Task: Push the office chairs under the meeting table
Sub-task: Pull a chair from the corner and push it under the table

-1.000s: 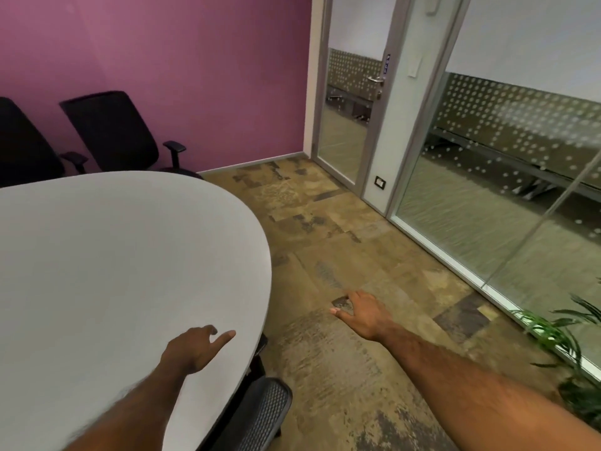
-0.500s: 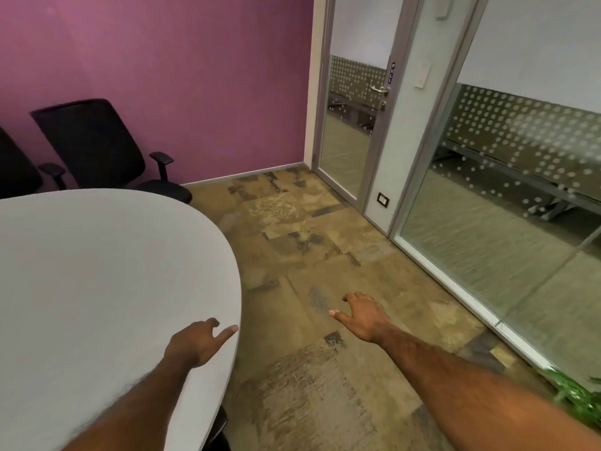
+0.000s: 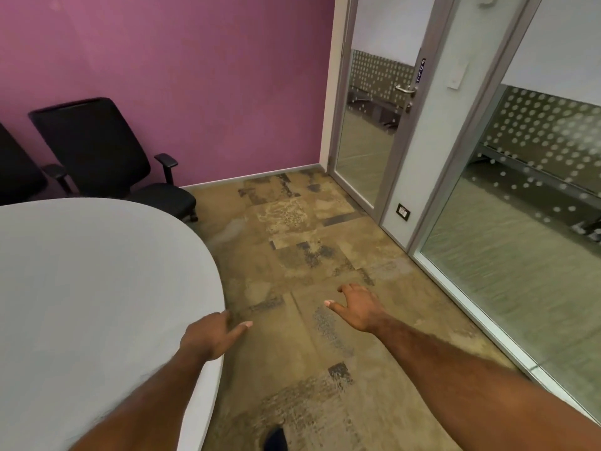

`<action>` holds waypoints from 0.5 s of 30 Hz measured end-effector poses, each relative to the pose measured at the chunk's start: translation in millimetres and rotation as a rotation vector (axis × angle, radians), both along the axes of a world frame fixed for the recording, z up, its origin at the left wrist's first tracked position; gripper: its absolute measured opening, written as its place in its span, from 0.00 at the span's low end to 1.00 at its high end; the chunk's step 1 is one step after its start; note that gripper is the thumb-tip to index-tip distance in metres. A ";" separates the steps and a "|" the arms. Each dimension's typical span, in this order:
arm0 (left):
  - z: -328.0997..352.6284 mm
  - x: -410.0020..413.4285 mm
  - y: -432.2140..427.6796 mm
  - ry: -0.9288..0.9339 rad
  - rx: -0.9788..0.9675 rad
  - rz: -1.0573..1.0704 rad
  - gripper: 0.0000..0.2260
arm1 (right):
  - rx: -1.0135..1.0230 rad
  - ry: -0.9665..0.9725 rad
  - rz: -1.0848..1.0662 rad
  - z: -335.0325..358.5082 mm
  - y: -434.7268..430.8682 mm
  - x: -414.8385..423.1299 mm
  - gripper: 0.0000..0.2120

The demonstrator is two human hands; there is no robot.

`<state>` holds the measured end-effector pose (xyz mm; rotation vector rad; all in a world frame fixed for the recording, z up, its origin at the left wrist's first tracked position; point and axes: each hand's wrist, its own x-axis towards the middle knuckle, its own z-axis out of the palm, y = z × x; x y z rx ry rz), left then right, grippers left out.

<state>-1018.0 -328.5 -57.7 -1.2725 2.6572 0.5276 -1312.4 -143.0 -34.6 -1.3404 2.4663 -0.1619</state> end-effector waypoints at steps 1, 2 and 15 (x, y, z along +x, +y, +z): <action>-2.1 -10.6 -14.5 -0.013 -0.007 -0.009 0.38 | -0.003 0.001 -0.001 -0.9 -13.7 -10.2 0.35; -3.2 -21.3 -30.5 -0.027 -0.013 -0.014 0.38 | -0.004 0.000 -0.005 -1.4 -27.7 -20.4 0.35; 11.4 -134.2 -207.1 -0.067 -0.059 -0.096 0.37 | -0.024 -0.011 -0.073 8.0 -199.3 -125.7 0.35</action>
